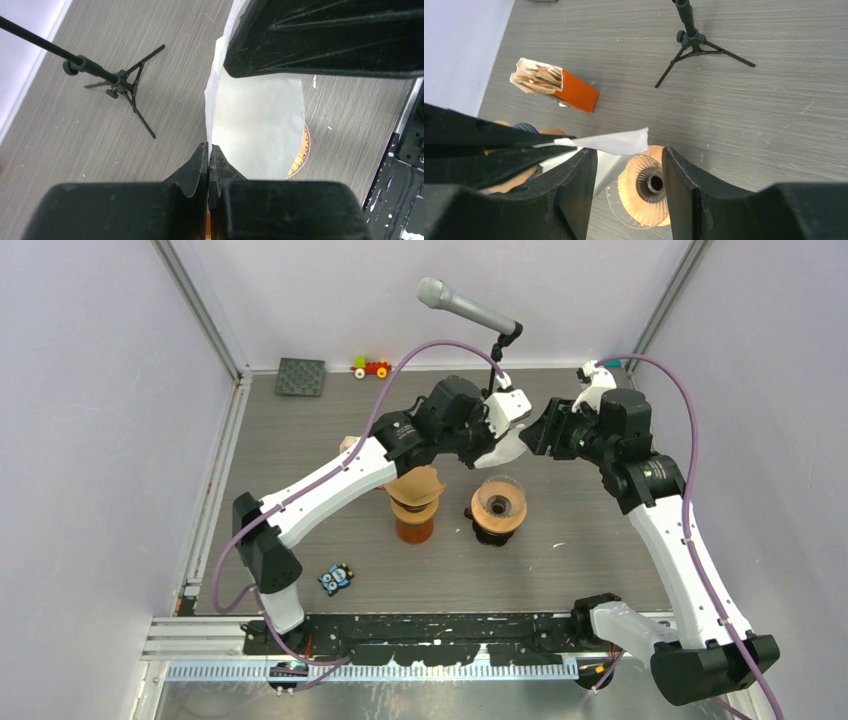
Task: Place the coffee filter in the dripper
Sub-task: Place the coffee filter in the coffee dripper.
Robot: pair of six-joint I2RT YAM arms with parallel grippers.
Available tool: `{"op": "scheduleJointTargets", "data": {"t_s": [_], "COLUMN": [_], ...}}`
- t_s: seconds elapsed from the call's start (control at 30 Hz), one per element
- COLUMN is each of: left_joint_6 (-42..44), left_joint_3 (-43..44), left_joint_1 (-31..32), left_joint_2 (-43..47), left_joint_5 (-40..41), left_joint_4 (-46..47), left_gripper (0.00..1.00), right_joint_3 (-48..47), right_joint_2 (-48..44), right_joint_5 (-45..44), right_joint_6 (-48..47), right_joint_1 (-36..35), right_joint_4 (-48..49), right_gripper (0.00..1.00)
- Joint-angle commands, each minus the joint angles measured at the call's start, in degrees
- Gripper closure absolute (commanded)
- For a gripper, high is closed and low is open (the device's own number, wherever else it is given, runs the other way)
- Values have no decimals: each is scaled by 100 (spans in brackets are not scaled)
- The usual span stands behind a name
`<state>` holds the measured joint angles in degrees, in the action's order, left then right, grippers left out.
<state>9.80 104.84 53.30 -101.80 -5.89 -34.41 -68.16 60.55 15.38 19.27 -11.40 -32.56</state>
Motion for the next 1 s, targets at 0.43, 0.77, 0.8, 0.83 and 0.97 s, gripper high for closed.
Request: {"op": "scheduleJointTargets", "data": {"t_s": [0.43, 0.77, 0.8, 0.83, 0.97], "left_joint_6": [815, 873, 870, 866, 861], "left_joint_3": [9, -44, -42, -42, -34], "left_joint_1": [22, 56, 53, 52, 52], "left_joint_2": [455, 458, 463, 463, 459], "left_joint_5": [-817, -932, -932, -925, -875], "left_joint_4": [-352, -418, -422, -418, -423], "left_gripper": [100, 100, 100, 100, 100], "right_joint_3": [-408, -390, -384, -364, -342], "right_joint_2": [-378, -360, -360, -361, -367], "right_joint_5": [723, 926, 938, 949, 1010], "right_joint_6": [-1876, -2320, -2314, -2309, -2242], "right_joint_1": [15, 15, 20, 15, 15], "right_joint_4": [-718, -814, -812, -813, -809], "right_gripper": [42, 48, 49, 52, 65]}}
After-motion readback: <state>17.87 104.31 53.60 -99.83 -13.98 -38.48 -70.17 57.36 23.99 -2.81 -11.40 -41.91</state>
